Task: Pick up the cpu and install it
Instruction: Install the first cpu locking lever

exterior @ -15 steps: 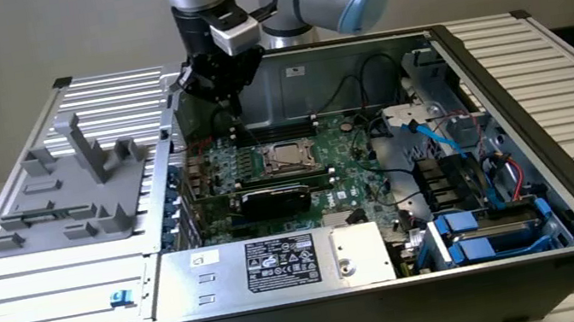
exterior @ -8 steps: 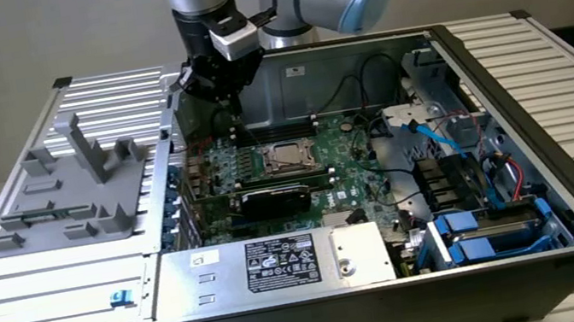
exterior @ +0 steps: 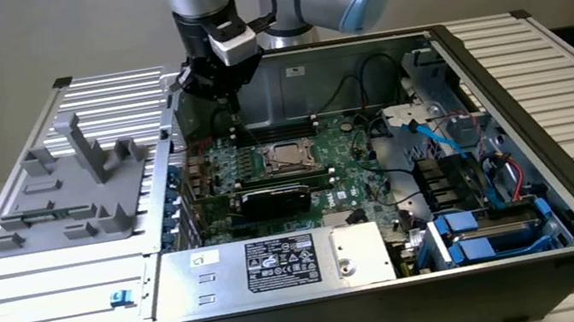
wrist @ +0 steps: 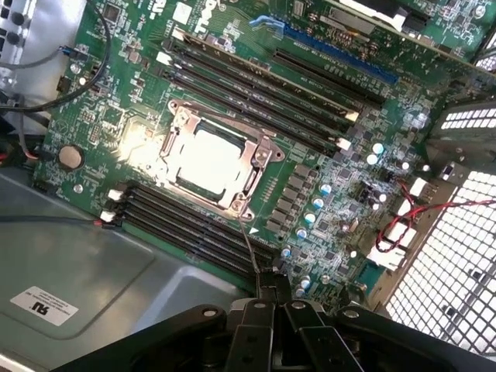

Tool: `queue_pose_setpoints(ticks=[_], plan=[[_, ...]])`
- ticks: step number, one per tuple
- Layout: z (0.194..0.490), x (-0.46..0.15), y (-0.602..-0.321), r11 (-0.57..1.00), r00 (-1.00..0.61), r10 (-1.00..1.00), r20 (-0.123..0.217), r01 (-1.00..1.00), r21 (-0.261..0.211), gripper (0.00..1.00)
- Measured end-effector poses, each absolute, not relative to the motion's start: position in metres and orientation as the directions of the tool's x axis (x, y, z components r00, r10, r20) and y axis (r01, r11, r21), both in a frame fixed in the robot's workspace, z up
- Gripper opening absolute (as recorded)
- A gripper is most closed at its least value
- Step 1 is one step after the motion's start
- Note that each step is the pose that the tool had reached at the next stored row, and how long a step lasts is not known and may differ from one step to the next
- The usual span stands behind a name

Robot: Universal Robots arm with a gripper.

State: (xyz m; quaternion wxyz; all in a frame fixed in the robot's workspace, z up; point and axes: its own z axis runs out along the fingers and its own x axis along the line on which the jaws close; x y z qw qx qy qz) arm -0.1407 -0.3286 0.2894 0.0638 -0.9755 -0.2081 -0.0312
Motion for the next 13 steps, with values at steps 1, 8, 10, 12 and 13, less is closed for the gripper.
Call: queue_pose_setpoints(ticks=[1, 8, 10, 12, 13], plan=[[0.2891, -0.1408, -0.3289, -0.906, 0.913, 0.4, 0.084, 0.408, -0.117, 0.11], [0.2867, -0.1408, -0.3327, -0.907, 0.919, 0.387, 0.068, 0.393, -0.149, 0.11], [0.2858, -0.1408, -0.3334, -0.908, 0.922, 0.382, 0.067, 0.387, -0.159, 0.11], [0.2849, -0.1408, -0.3341, -0.91, 0.925, 0.375, 0.065, 0.38, -0.167, 0.11], [0.2842, -0.1407, -0.3344, -0.911, 0.927, 0.37, 0.065, 0.376, -0.171, 0.11]])
